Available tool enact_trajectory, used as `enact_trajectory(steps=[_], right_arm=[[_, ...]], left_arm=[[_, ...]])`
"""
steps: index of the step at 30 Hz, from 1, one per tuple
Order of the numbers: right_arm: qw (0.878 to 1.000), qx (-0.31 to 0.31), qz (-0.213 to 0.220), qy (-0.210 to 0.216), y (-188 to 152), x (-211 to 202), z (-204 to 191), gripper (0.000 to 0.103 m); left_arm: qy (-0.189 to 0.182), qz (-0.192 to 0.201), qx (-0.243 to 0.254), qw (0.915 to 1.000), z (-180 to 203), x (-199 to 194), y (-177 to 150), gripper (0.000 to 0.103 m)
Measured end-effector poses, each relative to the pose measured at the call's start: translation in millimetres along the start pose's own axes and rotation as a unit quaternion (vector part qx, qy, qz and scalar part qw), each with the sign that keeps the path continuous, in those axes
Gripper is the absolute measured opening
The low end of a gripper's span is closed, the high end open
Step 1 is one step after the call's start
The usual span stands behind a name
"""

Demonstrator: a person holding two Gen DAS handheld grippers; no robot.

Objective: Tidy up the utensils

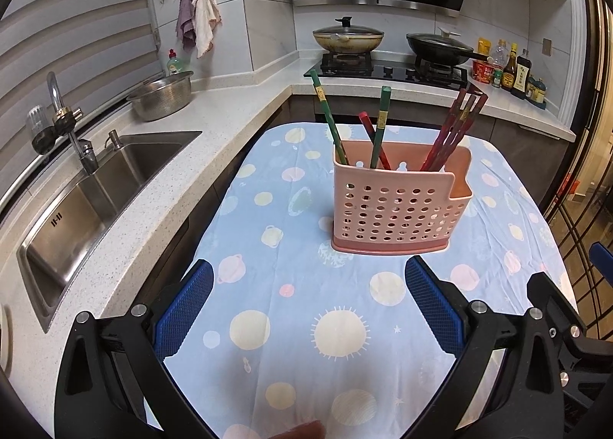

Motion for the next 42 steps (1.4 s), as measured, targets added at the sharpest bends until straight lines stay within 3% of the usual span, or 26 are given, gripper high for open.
enact_trajectory(steps=[42], right_arm=[[1.000,0.014,-0.008,0.004,-5,3,1,0.097]], left_arm=[[0.019,-0.007,-0.004,0.9998,-11,4,-5,0.096]])
Point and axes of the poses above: each gripper's, at about its wrist camera, not at the fingertips, and x roughly the way its jaws point, z to its right, y to its top, the point moved 5 cm from there along x, roughly the way its jaws point, and after that the axes turned 9 degrees about -x, right-handed, at the moved point
